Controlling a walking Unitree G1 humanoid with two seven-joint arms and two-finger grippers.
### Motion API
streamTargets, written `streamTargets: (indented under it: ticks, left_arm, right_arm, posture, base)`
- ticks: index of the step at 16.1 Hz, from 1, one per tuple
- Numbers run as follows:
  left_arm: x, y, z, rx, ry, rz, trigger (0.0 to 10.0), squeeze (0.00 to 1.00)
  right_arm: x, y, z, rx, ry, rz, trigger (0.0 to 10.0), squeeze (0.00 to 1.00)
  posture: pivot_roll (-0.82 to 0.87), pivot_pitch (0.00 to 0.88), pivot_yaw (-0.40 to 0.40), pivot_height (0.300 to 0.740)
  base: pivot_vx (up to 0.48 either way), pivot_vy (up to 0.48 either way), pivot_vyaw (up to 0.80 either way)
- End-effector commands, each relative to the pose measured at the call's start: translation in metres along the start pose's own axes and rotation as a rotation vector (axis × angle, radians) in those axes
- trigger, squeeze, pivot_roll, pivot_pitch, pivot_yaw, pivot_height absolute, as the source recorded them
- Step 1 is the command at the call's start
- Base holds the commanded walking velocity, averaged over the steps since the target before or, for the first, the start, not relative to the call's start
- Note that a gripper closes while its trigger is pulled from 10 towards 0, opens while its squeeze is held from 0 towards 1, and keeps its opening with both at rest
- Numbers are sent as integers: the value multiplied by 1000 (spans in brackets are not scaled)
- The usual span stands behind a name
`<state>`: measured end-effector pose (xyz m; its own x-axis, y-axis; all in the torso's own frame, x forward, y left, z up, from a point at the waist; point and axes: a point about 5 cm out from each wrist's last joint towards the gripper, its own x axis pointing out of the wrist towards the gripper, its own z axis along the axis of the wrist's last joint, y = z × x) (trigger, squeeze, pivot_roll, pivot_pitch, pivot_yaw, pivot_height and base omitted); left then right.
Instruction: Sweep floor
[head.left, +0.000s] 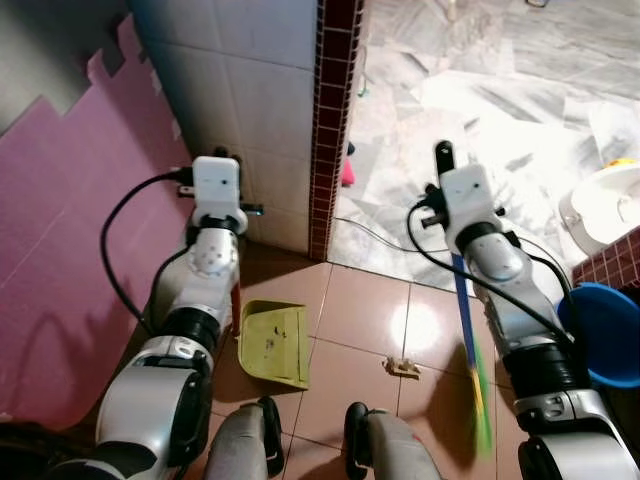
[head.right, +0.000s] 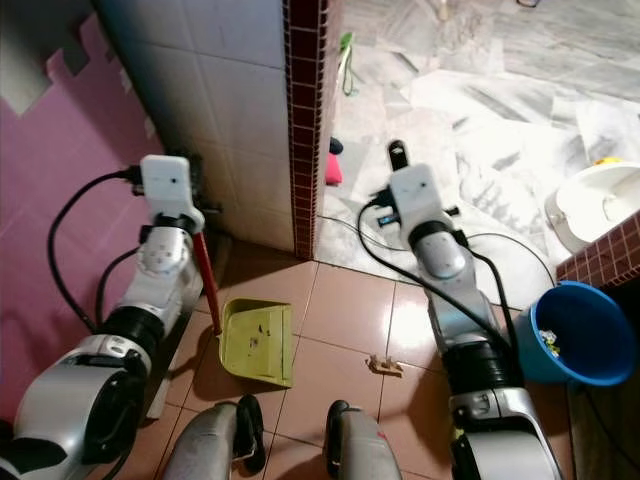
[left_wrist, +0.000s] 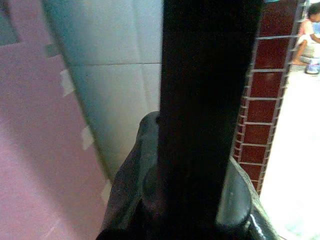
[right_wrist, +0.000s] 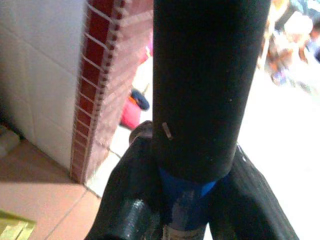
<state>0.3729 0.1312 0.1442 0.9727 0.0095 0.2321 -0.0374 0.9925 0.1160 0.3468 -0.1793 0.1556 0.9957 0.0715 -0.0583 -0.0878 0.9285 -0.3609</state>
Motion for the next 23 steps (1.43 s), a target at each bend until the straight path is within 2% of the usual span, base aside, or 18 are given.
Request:
streamTargets:
  ticks: [1, 2, 4, 5, 7, 9, 10, 14, 19, 21, 23]
  left_arm:
    - [3, -6, 7, -2, -37, -12, 10000, 0]
    - [1, -11, 5, -14, -30, -13, 10000, 0]
    - [-2, -16, 2, -41, -15, -10, 10000, 0]
    - [-4, -20, -1, -64, -5, -9, 10000, 0]
    - [-4, -22, -1, -73, -1, -8, 10000, 0]
    - [-4, -26, -1, -80, 5, -17, 10000, 0]
    - [-3, -27, 0, -83, 6, -22, 10000, 0]
    - [-3, -35, 1, -91, 7, -55, 10000, 0]
    - [-3, -35, -2, -139, 34, -60, 10000, 0]
    - [-1, -30, -1, -178, 44, -35, 10000, 0]
    - [1, -28, -1, -198, 48, -32, 10000, 0]
  right_arm:
    - [-1, -2, 13, 32, -43, -18, 10000, 0]
    - [-2, 1, 15, 107, -44, -14, 10000, 0]
    - [-2, 4, 18, 180, -42, -2, 10000, 0]
    - [0, 6, 22, 272, -48, 23, 10000, 0]
    - [1, 7, 31, 333, -81, 61, 10000, 0]
    - [-3, 13, 54, 430, -198, 176, 10000, 0]
    - [-5, 16, 58, 444, -226, 212, 10000, 0]
    - [-10, 21, 64, 453, -266, 281, 10000, 0]
    - [-8, 11, 75, 457, -327, 280, 10000, 0]
    - [-6, 1, 81, 328, -384, 211, 10000, 0]
    - [-4, -2, 81, 271, -398, 198, 10000, 0]
  posture:
    - [-185, 173, -17, 740]
    - [-187, 178, -17, 740]
    - [-188, 181, -17, 740]
    - [-188, 182, -17, 740]
    - [-189, 179, -18, 740]
    - [-190, 173, -15, 740]
    - [-191, 170, -14, 740]
    - [-194, 157, -12, 740]
    - [-196, 139, -6, 740]
    - [-191, 120, -4, 740]
    - [-188, 107, -4, 740]
  base:
    - [0, 0, 0]
    - [0, 0, 0]
    - [0, 0, 0]
    - [0, 0, 0]
    - [0, 0, 0]
    - [0, 0, 0]
    - [0, 0, 0]
    - [0, 0, 0]
    - [0, 0, 0]
    - [0, 0, 0]
    - [0, 0, 0]
